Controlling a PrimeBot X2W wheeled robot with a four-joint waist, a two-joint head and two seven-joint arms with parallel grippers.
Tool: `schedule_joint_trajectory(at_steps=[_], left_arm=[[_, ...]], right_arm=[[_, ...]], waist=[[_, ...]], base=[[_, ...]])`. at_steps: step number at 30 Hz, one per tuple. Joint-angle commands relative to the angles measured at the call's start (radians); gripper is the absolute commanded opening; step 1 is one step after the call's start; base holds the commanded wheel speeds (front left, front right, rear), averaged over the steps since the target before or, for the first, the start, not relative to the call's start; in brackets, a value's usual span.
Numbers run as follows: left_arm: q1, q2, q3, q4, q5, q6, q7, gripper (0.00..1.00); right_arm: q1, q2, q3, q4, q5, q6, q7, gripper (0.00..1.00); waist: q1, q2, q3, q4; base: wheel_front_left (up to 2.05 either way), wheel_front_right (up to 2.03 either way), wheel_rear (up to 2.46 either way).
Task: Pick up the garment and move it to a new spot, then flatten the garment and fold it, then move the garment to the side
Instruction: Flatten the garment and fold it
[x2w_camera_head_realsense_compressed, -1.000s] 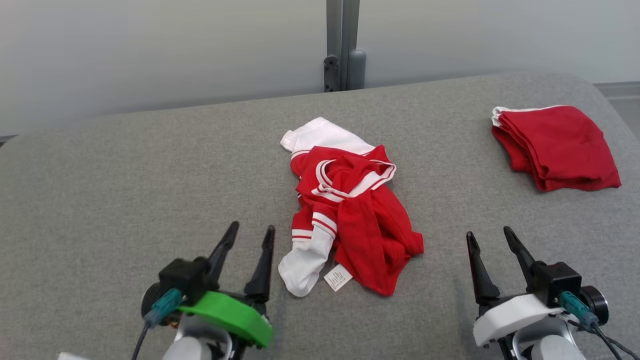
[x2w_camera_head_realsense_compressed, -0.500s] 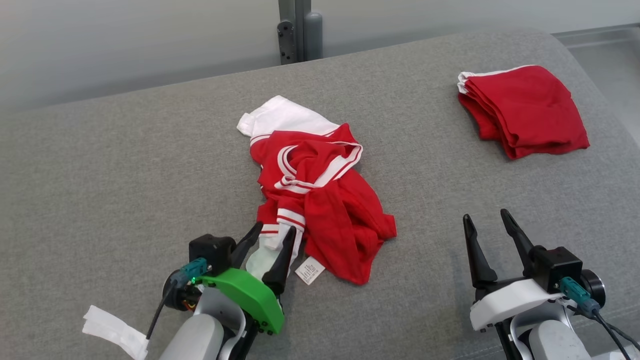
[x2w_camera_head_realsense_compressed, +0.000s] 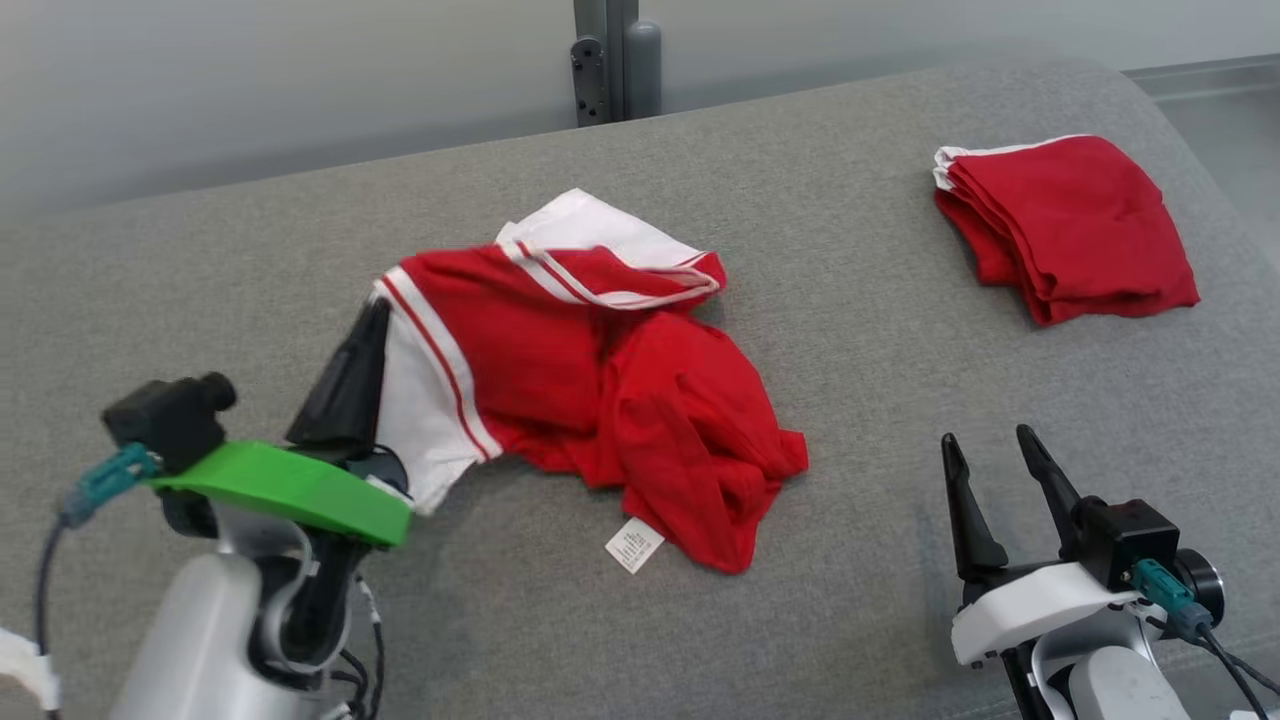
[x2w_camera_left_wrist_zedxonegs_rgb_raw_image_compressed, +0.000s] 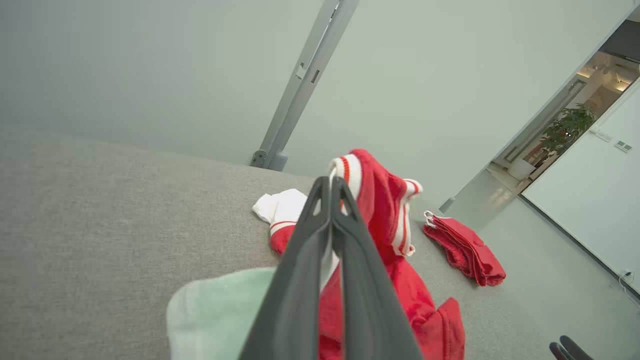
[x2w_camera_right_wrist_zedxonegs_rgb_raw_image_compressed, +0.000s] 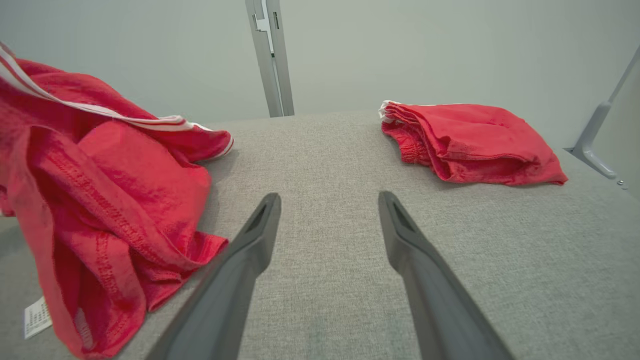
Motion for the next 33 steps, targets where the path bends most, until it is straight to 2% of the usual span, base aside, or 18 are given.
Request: schedule_joint_trajectory(at_steps=[1,10,17,22,28,33], left_arm=[[0.012,0.02,0.022,-0.044,-0.028,0.009,0.021,0.0],[-0.076,0.159,0.154,-0.288,-0.131,0.086,0.199,0.0],[-0.208,0.271,0.218,-0.319,-0.15,0.114,0.302,0.0],[-0.304,0.318,0.224,-0.324,-0.156,0.124,0.357,0.0],[-0.439,0.347,0.194,-0.289,-0.105,0.139,0.385,0.0],[-0.528,0.315,0.132,-0.26,-0.078,0.143,0.401,0.0]], right_arm=[[0.002,-0.002,0.002,0.002,-0.002,0.0,-0.003,1.0],[0.003,-0.002,0.008,0.012,-0.005,0.0,-0.003,1.0],[-0.008,-0.002,0.02,0.015,0.004,0.0,-0.003,1.0],[0.003,-0.002,0.016,0.013,0.011,0.0,-0.003,1.0],[-0.004,-0.002,0.02,0.016,0.01,0.0,-0.003,1.0],[-0.018,-0.002,0.028,0.019,0.01,0.0,-0.003,1.0]], waist=[[0.0,-0.0001,-0.02,0.024],[0.0,-0.0001,-0.044,0.061],[0.0,-0.0001,-0.043,0.055],[0.0,-0.0001,-0.041,0.047],[0.0,-0.0001,-0.035,0.038],[0.0,-0.0001,-0.028,0.027]], base=[[0.0,0.0,0.0],[0.0,0.0,0.0],[0.0,0.0,0.0],[0.0,0.0,0.0],[0.0,0.0,0.0],[0.0,0.0,0.0]])
